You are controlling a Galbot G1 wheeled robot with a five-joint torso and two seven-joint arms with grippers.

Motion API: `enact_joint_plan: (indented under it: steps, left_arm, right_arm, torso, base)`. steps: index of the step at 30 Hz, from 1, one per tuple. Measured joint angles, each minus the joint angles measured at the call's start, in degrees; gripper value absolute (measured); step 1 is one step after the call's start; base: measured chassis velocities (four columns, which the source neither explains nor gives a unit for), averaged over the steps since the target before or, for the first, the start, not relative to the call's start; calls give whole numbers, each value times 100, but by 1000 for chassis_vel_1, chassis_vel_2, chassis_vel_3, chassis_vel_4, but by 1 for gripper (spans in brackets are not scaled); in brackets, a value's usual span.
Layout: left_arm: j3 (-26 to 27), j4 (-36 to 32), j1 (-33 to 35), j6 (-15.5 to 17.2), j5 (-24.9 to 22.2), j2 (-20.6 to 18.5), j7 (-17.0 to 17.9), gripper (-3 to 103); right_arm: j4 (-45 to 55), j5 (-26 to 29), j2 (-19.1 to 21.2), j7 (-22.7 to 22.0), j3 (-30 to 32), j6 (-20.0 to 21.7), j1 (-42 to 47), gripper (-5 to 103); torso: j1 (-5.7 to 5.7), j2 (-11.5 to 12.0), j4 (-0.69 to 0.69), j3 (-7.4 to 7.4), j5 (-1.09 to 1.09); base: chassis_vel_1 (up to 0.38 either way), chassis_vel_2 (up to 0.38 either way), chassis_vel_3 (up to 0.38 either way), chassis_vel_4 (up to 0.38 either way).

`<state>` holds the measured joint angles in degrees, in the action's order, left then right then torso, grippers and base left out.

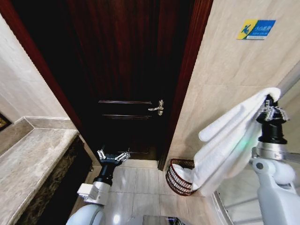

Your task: Discard the used towel into the hamper.

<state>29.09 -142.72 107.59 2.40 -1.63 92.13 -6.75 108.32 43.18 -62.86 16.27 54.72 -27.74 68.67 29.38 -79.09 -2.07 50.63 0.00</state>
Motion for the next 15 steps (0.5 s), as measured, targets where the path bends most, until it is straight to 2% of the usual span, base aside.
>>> enact_joint_plan:
  steps: [6, 15]
  left_arm:
    - [0, 0, 0, 0, 0, 0, 0, 100]
    - [0, 0, 0, 0, 0, 0, 0, 100]
  right_arm:
    - [-126, -174, -313, 99, -243, -158, 119, 2]
    - [-288, -195, -377, 167, -297, -277, 191, 2]
  torso:
    - [-1, 0, 0, 0, 0]
    - [0, 0, 0, 0, 0]
  base:
    - [0, 0, 0, 0]
    - [0, 0, 0, 0]
